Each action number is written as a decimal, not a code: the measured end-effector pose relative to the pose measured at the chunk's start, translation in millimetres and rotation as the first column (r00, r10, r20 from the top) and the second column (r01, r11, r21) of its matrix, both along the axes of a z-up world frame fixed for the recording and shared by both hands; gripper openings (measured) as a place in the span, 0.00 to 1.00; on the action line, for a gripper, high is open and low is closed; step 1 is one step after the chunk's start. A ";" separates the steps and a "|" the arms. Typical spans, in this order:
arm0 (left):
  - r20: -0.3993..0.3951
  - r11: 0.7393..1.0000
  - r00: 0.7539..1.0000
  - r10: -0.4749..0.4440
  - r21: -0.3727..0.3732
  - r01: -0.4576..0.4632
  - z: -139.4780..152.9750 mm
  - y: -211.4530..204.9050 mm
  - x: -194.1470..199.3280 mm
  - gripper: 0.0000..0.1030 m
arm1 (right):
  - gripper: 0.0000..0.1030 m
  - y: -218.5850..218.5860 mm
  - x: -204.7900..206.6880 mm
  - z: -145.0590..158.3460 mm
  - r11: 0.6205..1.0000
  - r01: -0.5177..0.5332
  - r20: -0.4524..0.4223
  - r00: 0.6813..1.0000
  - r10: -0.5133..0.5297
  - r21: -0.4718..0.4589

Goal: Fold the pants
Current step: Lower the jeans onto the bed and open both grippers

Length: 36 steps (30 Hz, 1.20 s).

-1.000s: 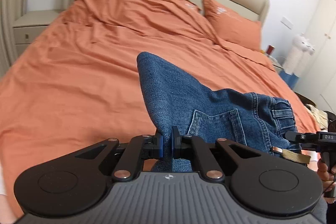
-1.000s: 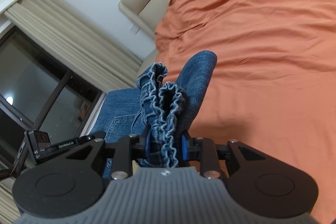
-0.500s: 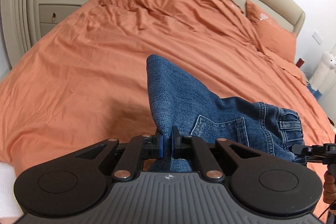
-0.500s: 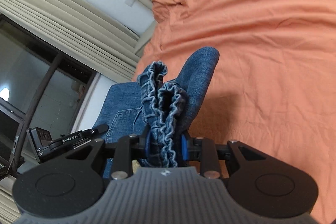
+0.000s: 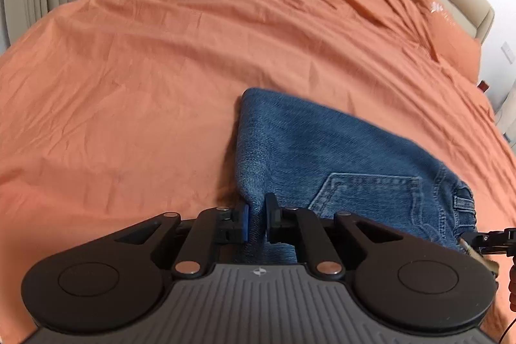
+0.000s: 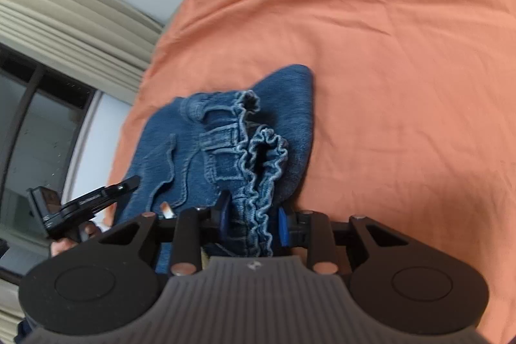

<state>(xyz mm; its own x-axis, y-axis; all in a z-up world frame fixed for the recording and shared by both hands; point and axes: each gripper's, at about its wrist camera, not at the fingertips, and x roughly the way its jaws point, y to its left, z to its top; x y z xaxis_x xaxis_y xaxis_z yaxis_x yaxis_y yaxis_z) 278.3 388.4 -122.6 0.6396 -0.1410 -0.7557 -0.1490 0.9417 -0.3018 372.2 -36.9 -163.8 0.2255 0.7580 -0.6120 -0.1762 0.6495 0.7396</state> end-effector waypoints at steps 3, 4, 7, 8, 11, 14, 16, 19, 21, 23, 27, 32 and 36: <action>-0.029 0.999 0.999 0.022 0.032 -0.021 4.7 -1.2 -1.7 0.19 | 0.28 4.1 2.5 -2.7 1.000 0.014 -0.014 1.000 -0.014 -0.020; -0.038 0.998 0.999 0.035 0.052 -0.033 10.2 -2.7 -3.6 0.20 | 0.31 5.8 2.3 1.4 0.999 0.010 -0.006 1.000 -0.010 -0.041; -0.025 0.983 0.999 0.039 0.180 -0.034 34.3 -15.1 -18.9 0.20 | 0.44 8.0 -3.6 23.0 0.991 -0.008 0.064 0.998 0.017 -0.135; -0.014 0.974 0.999 0.031 0.224 -0.027 41.1 -20.0 -26.3 0.20 | 0.44 8.8 -7.4 33.0 0.984 -0.008 0.108 0.994 0.027 -0.176; 0.005 0.956 1.000 0.012 0.294 -0.013 61.4 -37.9 -52.7 0.20 | 0.43 9.2 -31.6 61.9 0.949 0.003 0.275 0.957 0.088 -0.316; 0.022 0.952 1.000 -0.003 0.305 -0.004 70.0 -55.0 -75.6 0.20 | 0.43 17.7 -60.7 84.2 0.922 -0.009 0.396 0.902 0.174 -0.386; 0.025 0.954 1.000 -0.005 0.299 -0.003 69.3 -65.4 -89.7 0.20 | 0.42 29.4 -80.4 92.7 0.904 -0.019 0.451 0.862 0.231 -0.427; 0.014 0.958 1.000 -0.003 0.287 -0.001 62.0 -78.7 -100.0 0.20 | 0.40 50.7 -99.4 93.4 0.876 -0.032 0.467 0.836 0.287 -0.482; 0.005 0.956 1.000 -0.014 0.292 0.012 52.4 -85.4 -105.0 0.20 | 0.40 59.6 -107.8 88.8 0.864 -0.033 0.463 0.834 0.301 -0.502; -0.017 0.957 1.000 -0.026 0.290 0.030 42.2 -87.2 -105.3 0.20 | 0.40 65.8 -111.7 80.5 0.857 -0.043 0.444 0.841 0.309 -0.514; -0.036 0.963 0.999 -0.020 0.268 0.029 26.1 -80.5 -103.4 0.20 | 0.40 68.2 -115.7 61.8 0.855 -0.035 0.424 0.857 0.292 -0.517; -0.063 0.953 0.996 -0.059 0.292 0.075 8.9 -81.8 -100.2 0.20 | 0.41 74.8 -118.6 47.0 0.838 -0.043 0.415 0.854 0.314 -0.545; -0.062 0.955 0.996 -0.067 0.286 0.082 2.8 -79.5 -99.7 0.20 | 0.41 77.8 -116.0 39.9 0.833 -0.035 0.420 0.851 0.314 -0.552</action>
<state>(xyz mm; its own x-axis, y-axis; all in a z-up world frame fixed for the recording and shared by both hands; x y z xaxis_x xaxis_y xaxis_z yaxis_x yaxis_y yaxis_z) 178.6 308.9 -119.8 0.5954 0.0418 -0.8023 -0.0832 0.9965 -0.0098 256.2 40.8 -123.9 0.4857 0.4236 -0.7646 -0.5597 0.8226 0.1001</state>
